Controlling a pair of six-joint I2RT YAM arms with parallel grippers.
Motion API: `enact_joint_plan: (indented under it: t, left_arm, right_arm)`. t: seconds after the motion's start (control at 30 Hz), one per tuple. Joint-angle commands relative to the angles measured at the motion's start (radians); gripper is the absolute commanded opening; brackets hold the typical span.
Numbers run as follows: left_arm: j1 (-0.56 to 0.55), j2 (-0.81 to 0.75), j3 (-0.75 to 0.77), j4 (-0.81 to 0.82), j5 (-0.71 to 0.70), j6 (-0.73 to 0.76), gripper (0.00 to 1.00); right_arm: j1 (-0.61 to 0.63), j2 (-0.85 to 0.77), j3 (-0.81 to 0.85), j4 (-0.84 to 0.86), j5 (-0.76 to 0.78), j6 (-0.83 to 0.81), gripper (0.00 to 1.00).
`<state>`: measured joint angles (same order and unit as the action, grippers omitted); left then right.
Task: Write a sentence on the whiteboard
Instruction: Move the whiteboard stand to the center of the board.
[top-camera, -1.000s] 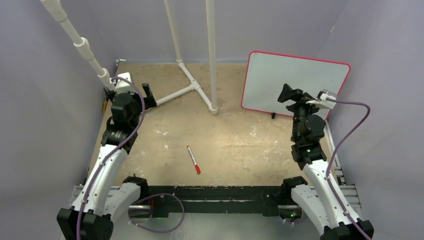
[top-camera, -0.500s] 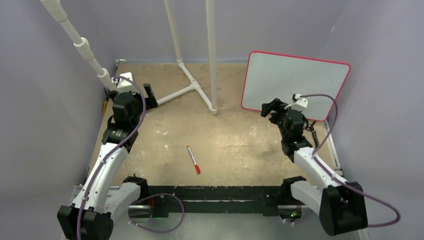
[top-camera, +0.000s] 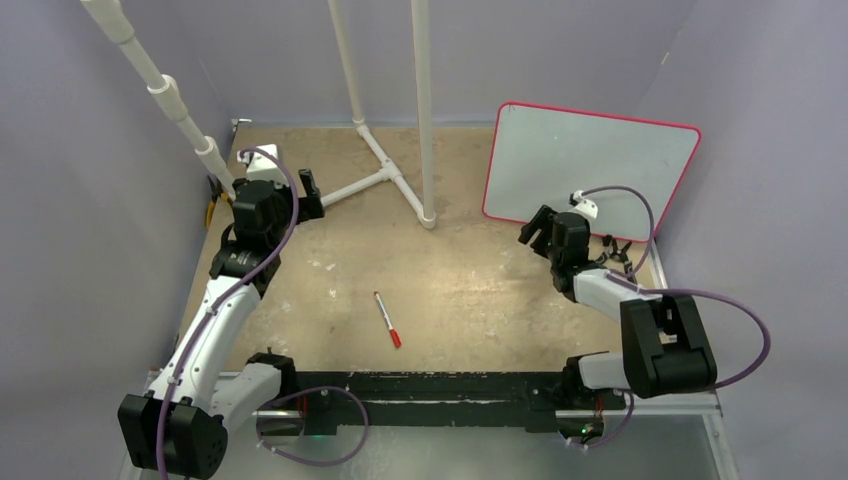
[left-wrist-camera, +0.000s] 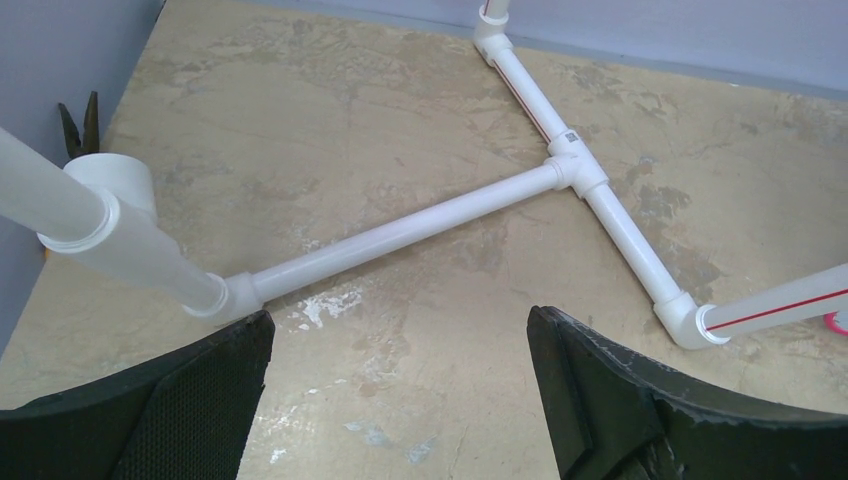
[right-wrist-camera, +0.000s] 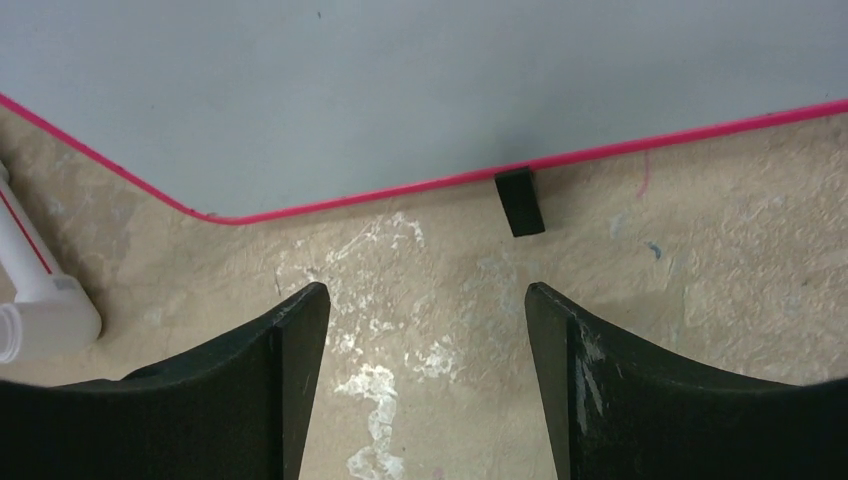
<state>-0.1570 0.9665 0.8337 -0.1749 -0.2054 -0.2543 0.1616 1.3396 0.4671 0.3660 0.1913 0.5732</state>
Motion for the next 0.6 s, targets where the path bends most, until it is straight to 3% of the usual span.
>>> enact_joint_plan:
  t: [0.0,0.57]
  left_arm:
    - [0.005,-0.002,0.028,0.013,0.031,-0.022,0.96]
    - [0.005,-0.007,0.029,0.012,0.046,-0.025,0.96]
  right_arm:
    - [-0.022,0.036,0.073,0.043,0.046,0.015,0.72]
    - [-0.090,0.152,0.136,-0.004,-0.002,0.042,0.63]
